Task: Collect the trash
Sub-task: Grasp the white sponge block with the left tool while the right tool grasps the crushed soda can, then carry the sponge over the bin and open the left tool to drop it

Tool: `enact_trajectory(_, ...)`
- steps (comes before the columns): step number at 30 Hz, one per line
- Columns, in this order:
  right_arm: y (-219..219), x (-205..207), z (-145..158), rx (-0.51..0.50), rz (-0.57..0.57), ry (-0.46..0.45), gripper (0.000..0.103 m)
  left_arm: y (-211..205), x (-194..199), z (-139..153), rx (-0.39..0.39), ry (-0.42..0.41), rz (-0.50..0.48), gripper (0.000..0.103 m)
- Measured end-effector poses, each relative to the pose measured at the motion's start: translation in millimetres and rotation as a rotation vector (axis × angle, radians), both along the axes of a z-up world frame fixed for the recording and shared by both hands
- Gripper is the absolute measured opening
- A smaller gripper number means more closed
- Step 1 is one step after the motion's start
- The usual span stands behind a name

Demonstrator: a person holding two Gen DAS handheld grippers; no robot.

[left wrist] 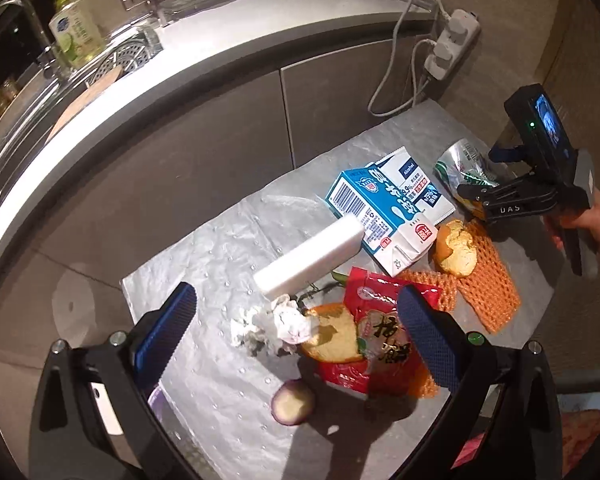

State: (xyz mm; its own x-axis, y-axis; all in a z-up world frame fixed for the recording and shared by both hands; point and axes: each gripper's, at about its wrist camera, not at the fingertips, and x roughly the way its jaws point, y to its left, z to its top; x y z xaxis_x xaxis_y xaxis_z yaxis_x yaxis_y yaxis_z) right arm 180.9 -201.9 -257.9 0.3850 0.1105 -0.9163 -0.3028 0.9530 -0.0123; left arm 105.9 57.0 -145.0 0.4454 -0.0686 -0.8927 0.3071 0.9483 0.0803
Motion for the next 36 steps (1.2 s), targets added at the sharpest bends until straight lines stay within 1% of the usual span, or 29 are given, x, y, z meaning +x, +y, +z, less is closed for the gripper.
enact_trajectory(1,-0.5,1.1,-3.3,0.011,0.004,0.022,0.081,1.3,7.1,-3.3,0.001,0.007,-0.023,0.097)
enact_trajectory(3,-2.1,2.5,-6.1,0.041,0.0,0.049,0.072,3.0,20.8,-10.8,-0.004,0.018,-0.07,0.097)
enact_trajectory(5,-4.3,0.9,-5.6,0.054,-0.013,0.052,0.072,2.3,32.8,-20.3,0.007,0.035,-0.123,0.097)
enact_trajectory(7,-5.7,1.7,-4.5,0.06,-0.02,0.061,0.072,-0.2,44.2,-31.7,0.014,0.071,-0.185,0.097)
enact_trajectory(10,-9.7,-1.2,-1.8,0.065,-0.048,0.07,0.072,-6.2,53.7,-46.2,0.018,0.116,-0.299,0.097)
enact_trajectory(14,-13.1,-7.9,13.6,0.087,-0.09,0.056,0.072,-10.7,63.0,-65.0,0.032,0.158,-0.404,0.096)
enact_trajectory(16,-15.1,-12.2,22.2,0.094,-0.103,0.044,0.072,-11.8,67.9,-74.0,0.026,0.185,-0.442,0.087)
enact_trajectory(18,-16.1,-21.2,32.4,0.102,-0.12,0.03,0.072,-12.9,73.1,-83.6,0.033,0.211,-0.466,0.057)
enact_trajectory(19,-14.3,-24.1,36.8,0.106,-0.125,0.025,0.072,-13.7,75.4,-88.8,0.043,0.226,-0.474,0.051)
enact_trajectory(20,-13.1,-27.3,40.1,0.108,-0.13,0.021,0.072,-14.5,76.8,-93.0,0.051,0.236,-0.482,0.044)
enact_trajectory(21,-12.4,-31.5,43.5,0.11,-0.137,0.016,0.072,-15.5,76.6,-94.9,0.046,0.236,-0.493,0.039)
enact_trajectory(22,-11.9,-34.7,45.9,0.112,-0.143,0.012,0.072,-17.2,75.1,-94.5,0.045,0.23,-0.506,0.038)
enact_trajectory(23,-11.1,-39.0,49.3,0.12,-0.151,0.006,0.072,-12.8,74.7,-97.1,0.047,0.225,-0.52,0.034)
enact_trajectory(24,-9.5,-42.2,51.3,0.127,-0.157,0.002,0.072,-13.9,71.3,-95.0,0.053,0.219,-0.533,0.027)
enact_trajectory(25,-9.4,-45.1,53.0,0.134,-0.162,-0.003,0.072,-14.6,68.6,-92.7,0.059,0.209,-0.536,0.023)
enact_trajectory(27,-9.7,-51.5,57.5,0.147,-0.165,-0.016,0.072,-12.3,64.0,-84.7,0.036,0.195,-0.521,0.023)
enact_trajectory(30,-3.3,-58.9,65.9,0.158,-0.158,-0.031,0.072,-4.7,54.7,-64.6,-0.034,0.171,-0.476,0.023)
enact_trajectory(34,4.1,-72.6,86.2,0.178,-0.13,-0.065,0.072,13.9,32.6,-23.0,-0.108,0.1,-0.394,0.023)
enact_trajectory(36,12.3,-79.3,100.1,0.201,-0.095,-0.089,0.072,27.7,17.2,2.4,-0.148,0.055,-0.326,0.023)
